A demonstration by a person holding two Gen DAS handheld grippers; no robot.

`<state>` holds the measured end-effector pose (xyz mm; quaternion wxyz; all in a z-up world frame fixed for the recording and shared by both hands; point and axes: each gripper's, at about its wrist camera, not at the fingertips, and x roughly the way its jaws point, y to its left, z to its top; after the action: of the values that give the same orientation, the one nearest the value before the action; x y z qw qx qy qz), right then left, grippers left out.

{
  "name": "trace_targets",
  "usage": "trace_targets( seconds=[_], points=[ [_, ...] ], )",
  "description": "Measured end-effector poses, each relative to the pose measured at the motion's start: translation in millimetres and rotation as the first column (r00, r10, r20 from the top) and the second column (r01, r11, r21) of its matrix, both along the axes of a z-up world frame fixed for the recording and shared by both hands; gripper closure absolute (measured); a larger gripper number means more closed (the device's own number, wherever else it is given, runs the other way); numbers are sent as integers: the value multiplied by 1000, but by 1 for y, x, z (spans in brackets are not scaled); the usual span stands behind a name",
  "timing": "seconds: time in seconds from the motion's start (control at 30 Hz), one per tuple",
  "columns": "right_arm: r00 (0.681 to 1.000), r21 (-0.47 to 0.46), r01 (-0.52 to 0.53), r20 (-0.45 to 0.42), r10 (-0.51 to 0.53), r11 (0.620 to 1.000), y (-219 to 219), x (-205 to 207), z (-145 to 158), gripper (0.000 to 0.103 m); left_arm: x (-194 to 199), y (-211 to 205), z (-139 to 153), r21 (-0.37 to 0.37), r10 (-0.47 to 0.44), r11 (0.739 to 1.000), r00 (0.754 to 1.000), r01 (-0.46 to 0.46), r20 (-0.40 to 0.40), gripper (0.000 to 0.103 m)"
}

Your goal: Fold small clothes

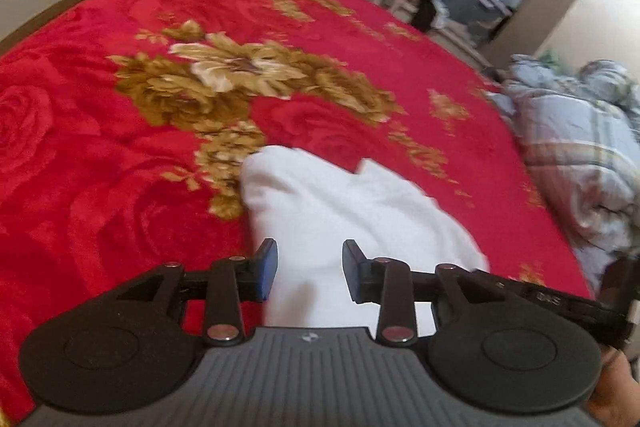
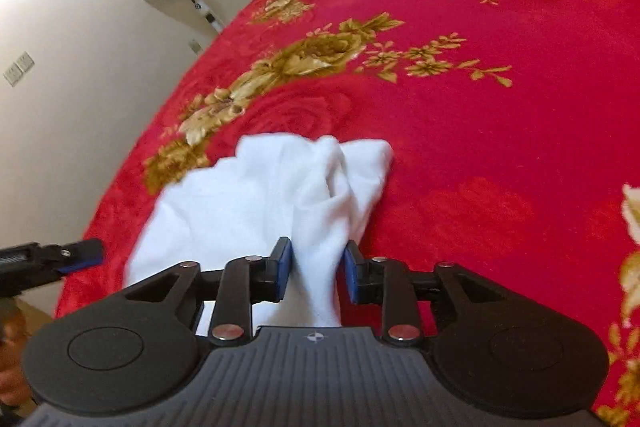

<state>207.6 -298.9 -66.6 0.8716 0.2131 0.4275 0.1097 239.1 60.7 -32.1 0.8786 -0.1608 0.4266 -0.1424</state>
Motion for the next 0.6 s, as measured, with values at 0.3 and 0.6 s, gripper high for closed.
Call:
trace_targets(
  seconds=[0.3,0.6],
  points=[
    [989,-49,-120,-93,115,992,0,-20,-13,48,-12,-28,-45,193,-52,978,988,80,-144,48],
    [983,-73,-129,-140,118,989,-4,-31,-16,43,-43,-41,-49,293,-110,943,978,159,-177,41]
  ],
)
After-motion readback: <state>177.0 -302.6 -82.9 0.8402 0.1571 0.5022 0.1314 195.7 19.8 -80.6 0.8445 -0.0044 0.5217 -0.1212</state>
